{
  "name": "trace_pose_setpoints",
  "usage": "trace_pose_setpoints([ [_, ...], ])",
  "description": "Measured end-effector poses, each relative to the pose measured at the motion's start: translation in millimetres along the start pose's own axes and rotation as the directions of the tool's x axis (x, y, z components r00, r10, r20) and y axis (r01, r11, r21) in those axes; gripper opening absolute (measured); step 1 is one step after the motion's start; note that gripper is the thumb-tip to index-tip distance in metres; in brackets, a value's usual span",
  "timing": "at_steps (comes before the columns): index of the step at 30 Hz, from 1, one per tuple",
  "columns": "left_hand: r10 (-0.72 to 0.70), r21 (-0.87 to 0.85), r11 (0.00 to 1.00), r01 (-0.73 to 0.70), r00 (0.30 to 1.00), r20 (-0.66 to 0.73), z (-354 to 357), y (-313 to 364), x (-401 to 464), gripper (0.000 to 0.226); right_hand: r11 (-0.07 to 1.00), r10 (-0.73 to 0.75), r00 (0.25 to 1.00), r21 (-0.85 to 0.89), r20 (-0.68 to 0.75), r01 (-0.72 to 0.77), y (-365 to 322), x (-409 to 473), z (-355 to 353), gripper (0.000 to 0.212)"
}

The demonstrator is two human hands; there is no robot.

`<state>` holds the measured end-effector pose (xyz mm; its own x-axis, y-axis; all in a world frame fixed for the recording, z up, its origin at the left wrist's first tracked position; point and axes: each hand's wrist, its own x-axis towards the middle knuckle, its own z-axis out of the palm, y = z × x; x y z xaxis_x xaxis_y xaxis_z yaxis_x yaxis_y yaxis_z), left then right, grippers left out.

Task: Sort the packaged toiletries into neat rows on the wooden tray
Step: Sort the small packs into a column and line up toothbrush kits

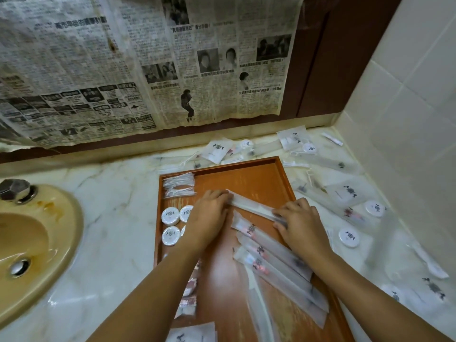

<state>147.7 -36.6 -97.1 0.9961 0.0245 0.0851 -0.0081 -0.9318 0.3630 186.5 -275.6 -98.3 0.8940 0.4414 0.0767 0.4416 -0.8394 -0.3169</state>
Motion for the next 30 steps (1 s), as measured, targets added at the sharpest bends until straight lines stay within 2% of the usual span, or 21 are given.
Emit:
trace_pose_setpoints([
  [3,0.03,0.081,0.996,-0.035,0.998,0.061,4,-2,12,0.036,0.999,-0.027,1.0,-0.026,0.008,0.027,4,8,1,0.023],
  [11,0.063,0.11,0.992,-0.068,0.997,0.052,2,-8,31,0.026,1.0,-0.018,0.999,0.012,0.036,0.017,10,26,-6,0.021],
  [14,0.033,0.039,0.999,-0.033,0.999,0.017,-5,-10,36,0.015,0.992,0.016,0.999,0.127,0.03,-0.019,10,33,-17,0.019],
  [18,-0.146,-0.16,0.977,0.143,0.989,-0.01,-18,-11,38,0.003,0.939,0.076,0.994,0.33,0.073,-0.096,14,50,-29,0.015],
  [21,-0.297,-0.347,0.895,0.281,0.955,0.008,-30,-13,40,0.008,0.845,0.085,0.981,0.51,0.173,-0.163,21,64,-38,0.02],
  [24,-0.403,-0.494,0.776,0.391,0.911,0.087,-38,-18,39,0.01,0.777,0.105,0.974,0.595,0.202,-0.207,29,76,-43,0.026],
  [26,-0.44,-0.542,0.717,0.439,0.888,0.137,-40,-23,37,0.004,0.737,0.128,0.972,0.637,0.198,-0.227,34,83,-42,0.025],
  [30,-0.472,-0.673,0.558,0.485,0.853,0.223,-43,-27,32,0.007,0.677,0.14,0.967,0.692,0.214,-0.251,40,91,-39,0.013],
])
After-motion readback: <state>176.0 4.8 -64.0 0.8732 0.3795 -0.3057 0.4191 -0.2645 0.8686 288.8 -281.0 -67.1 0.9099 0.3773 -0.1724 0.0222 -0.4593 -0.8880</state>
